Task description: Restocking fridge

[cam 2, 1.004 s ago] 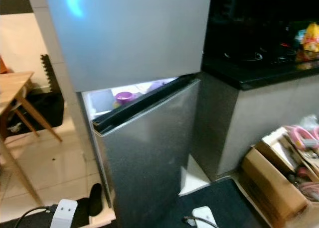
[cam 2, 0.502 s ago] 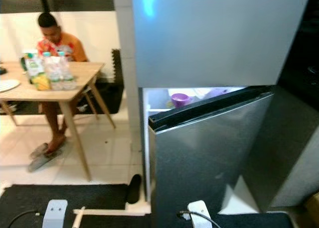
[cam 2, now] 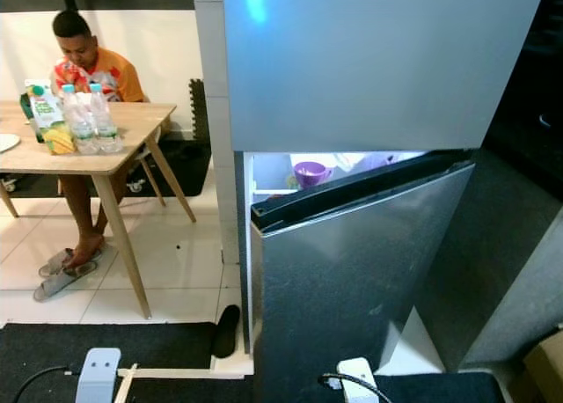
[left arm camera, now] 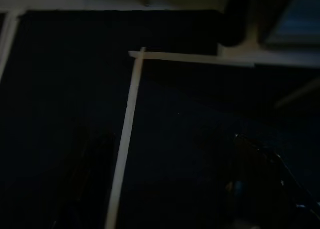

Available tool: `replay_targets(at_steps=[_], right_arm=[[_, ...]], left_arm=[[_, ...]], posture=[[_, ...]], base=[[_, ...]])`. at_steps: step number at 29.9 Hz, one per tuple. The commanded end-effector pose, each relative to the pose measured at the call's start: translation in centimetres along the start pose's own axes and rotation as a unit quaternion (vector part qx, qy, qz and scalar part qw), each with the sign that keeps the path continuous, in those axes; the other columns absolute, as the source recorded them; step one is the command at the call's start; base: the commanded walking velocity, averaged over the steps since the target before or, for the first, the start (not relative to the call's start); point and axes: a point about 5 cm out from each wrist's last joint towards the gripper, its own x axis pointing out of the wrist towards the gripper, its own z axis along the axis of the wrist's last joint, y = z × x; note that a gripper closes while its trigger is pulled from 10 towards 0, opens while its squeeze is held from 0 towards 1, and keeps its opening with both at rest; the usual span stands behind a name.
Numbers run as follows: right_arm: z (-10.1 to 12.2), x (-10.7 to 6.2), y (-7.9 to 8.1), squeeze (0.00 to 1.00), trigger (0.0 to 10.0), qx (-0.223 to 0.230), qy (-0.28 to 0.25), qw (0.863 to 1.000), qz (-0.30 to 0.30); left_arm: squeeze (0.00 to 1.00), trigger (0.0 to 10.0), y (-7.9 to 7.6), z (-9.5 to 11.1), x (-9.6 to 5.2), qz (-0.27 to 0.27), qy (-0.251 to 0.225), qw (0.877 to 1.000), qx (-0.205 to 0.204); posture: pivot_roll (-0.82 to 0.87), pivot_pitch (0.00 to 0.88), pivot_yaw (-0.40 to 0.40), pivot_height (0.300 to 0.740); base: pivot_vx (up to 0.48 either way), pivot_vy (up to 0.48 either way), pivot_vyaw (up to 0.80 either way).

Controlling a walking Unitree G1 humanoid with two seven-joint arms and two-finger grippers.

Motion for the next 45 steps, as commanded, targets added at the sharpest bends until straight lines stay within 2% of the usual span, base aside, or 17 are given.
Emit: replay_targets(at_steps=[1, 6, 10, 11, 12, 13, 15, 18, 19, 20, 26, 28, 31, 36, 40, 43, 45], right_arm=[[0.2, 0.0, -0.1, 0.0, 10.0, -0.008, -0.003, 1.0, 0.002], [1.1, 0.2, 0.4, 0.0, 10.0, -0.035, -0.013, 0.999, 0.02], [3.1, 0.7, 1.8, 0.0, 10.0, -0.085, -0.039, 0.994, 0.057], [3.9, 0.8, 2.4, 0.0, 7.8, -0.098, -0.055, 0.991, 0.075], [3.9, 0.8, 2.4, 0.0, 7.8, -0.098, -0.055, 0.991, 0.075], [5.1, 1.0, 3.2, 0.0, 0.0, -0.113, -0.07, 0.985, 0.106], [5.4, 1.0, 3.5, 0.0, 0.0, -0.116, -0.071, 0.984, 0.115], [7.9, 1.3, 4.6, 0.0, 0.0, -0.138, -0.097, 0.977, 0.129], [7.9, 1.3, 4.6, 0.0, 0.0, -0.138, -0.097, 0.977, 0.129], [10.8, 1.3, 4.6, 0.0, 10.0, -0.121, -0.144, 0.978, 0.089], [16.5, 0.5, 4.3, 0.0, 10.0, -0.081, -0.248, 0.965, -0.002], [17.0, 0.4, 4.4, 0.0, 10.0, -0.075, -0.258, 0.963, -0.007], [18.9, -0.3, 3.6, 0.0, 10.0, -0.043, -0.299, 0.952, -0.055], [20.3, -1.2, 3.4, 0.0, 10.0, -0.015, -0.347, 0.936, -0.058], [20.4, -1.4, 3.4, 0.0, 10.0, -0.003, -0.363, 0.93, -0.059], [20.7, -1.6, 3.6, 0.0, 10.0, 0.008, -0.375, 0.925, -0.059], [21.4, -1.7, 4.4, 0.0, 10.0, 0.019, -0.382, 0.923, -0.045]], left_arm=[[0.0, 10.0, -0.1, -0.2, 0.0, 0.006, 0.002, 1.0, -0.004], [0.0, 10.0, 0.0, -0.2, 0.0, 0.011, 0.001, 1.0, 0.001], [0.0, 10.0, 0.3, -0.4, -0.1, 0.013, 0.0, 1.0, 0.003], [0.0, 10.0, 0.3, -0.4, -0.1, 0.013, 0.0, 1.0, 0.006], [0.0, 10.0, 0.3, -0.4, -0.1, 0.013, 0.0, 1.0, 0.006], [0.0, 10.0, 0.3, -0.5, -0.1, 0.013, -0.001, 1.0, 0.011], [0.0, 10.0, 0.3, -0.5, -0.1, 0.013, -0.001, 1.0, 0.011], [0.0, 10.0, 0.1, -0.5, -0.2, 0.012, -0.002, 1.0, 0.013], [0.0, 10.0, 0.1, -0.5, -0.2, 0.012, -0.002, 1.0, 0.013], [0.0, 10.0, 0.0, -0.5, -0.2, 0.009, -0.004, 1.0, 0.015], [0.0, 10.0, -0.6, -0.4, -0.2, -0.006, -0.017, 0.998, 0.053], [0.0, 10.0, -0.7, -0.4, -0.2, -0.008, -0.019, 0.998, 0.057], [0.0, 10.0, -1.0, -0.3, -0.3, -0.015, -0.028, 0.998, 0.058], [0.0, 10.0, -1.1, -0.3, -0.4, -0.022, -0.044, 0.996, 0.068], [0.0, 10.0, -1.1, -0.5, -0.6, -0.024, -0.048, 0.996, 0.07], [0.0, 10.0, -0.9, -0.7, -0.7, -0.024, -0.049, 0.996, 0.073], [0.0, 10.0, -0.8, -0.7, -0.7, -0.023, -0.053, 0.996, 0.07]], posture=[[-0.06, 0.088, 0.014, 0.74], [-0.05, 0.088, 0.009, 0.74], [-0.06, 0.088, 0.007, 0.74], [-0.06, 0.087, 0.006, 0.74], [-0.06, 0.087, 0.006, 0.74], [-0.06, 0.085, 0.003, 0.74], [-0.06, 0.085, 0.003, 0.74], [-0.06, 0.083, -0.004, 0.74], [-0.06, 0.083, -0.004, 0.74], [-0.06, 0.082, -0.009, 0.74], [-0.06, 0.085, -0.013, 0.74], [-0.06, 0.085, -0.013, 0.74], [-0.06, 0.094, -0.021, 0.74], [-0.05, 0.119, -0.025, 0.74], [-0.05, 0.128, -0.027, 0.74], [-0.05, 0.137, -0.031, 0.74], [-0.04, 0.14, -0.033, 0.74]], base=[[0.0, 0.0, 0.0], [0.0, 0.0, 0.0], [0.0, 0.0, 0.0], [0.0, 0.0, 0.0], [0.0, 0.0, 0.0], [0.0, 0.0, 0.0], [0.0, 0.0, 0.0], [0.0, 0.0, 0.0], [0.0, 0.0, 0.0], [0.0, 0.0, 0.0], [0.0, 0.0, 0.0], [0.0, 0.0, 0.0], [0.0, 0.0, 0.0], [0.0, 0.0, 0.0], [0.0, 0.0, 0.0], [0.0, 0.0, 0.0], [0.0, 0.0, 0.0]])
